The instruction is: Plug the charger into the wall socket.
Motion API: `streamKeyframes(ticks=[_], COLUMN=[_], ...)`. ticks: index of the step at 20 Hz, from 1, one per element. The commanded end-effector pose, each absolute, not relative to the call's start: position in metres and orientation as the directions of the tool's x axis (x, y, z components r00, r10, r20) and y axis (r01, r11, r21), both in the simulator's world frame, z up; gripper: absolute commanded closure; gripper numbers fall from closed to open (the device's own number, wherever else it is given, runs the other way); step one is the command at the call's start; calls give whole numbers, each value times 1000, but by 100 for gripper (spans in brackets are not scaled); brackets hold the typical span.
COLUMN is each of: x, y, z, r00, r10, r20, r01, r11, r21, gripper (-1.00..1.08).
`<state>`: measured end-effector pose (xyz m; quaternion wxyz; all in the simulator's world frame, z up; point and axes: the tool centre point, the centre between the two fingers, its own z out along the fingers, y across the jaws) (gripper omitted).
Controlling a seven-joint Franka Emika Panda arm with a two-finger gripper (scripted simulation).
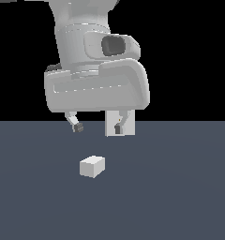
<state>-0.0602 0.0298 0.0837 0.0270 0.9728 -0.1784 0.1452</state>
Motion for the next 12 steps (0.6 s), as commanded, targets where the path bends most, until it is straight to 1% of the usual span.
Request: streamKeyframes(ticks=[1,12], x=[-63,-68], y=[32,37], z=[78,63], r00=[883,854], r10=[-355,-390], r20=[308,344], r01=[-373,-415], r11=[-928,-910], r21=[0,0], gripper=[-92,-92])
